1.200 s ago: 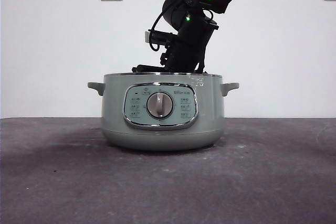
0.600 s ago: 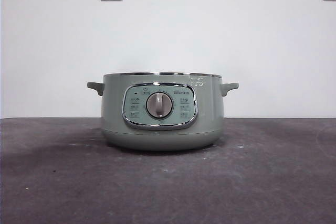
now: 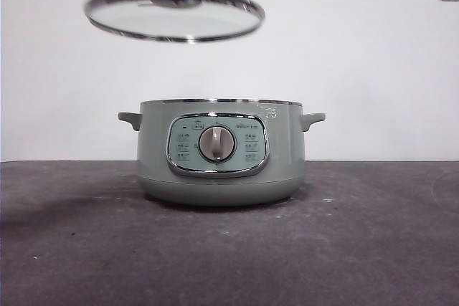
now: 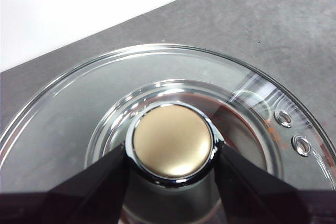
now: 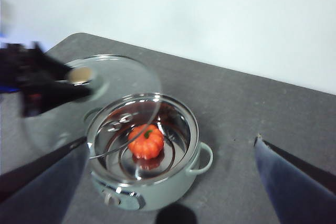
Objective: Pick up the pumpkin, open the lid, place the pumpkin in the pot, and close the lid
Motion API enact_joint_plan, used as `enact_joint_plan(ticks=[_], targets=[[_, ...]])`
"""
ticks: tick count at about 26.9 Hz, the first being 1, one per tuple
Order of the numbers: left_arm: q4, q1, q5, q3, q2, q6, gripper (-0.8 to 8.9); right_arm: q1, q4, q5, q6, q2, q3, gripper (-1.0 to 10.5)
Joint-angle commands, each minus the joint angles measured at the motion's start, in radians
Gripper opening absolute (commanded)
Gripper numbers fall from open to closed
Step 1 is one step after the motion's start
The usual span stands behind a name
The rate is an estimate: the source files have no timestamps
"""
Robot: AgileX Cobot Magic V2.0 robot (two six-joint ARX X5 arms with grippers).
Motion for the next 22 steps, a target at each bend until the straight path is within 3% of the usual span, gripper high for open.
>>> enact_joint_plan(ticks=[1, 7, 22], targets=[[0.100, -0.012, 0.011, 0.010, 0.045, 0.015, -0.13, 0.003, -0.027, -0.002, 0.013, -0.018, -0.003, 5.7], [0.208, -0.035, 0.010, 0.010, 0.156, 0.014, -0.13, 0.003, -0.072, -0.002, 0.011, -0.037, -0.003, 5.7], [0.256, -0.080, -0.034, 0.010, 0.289, 0.010, -0.13, 0.003, -0.134, -0.002, -0.016, -0.035, -0.003, 5.7]])
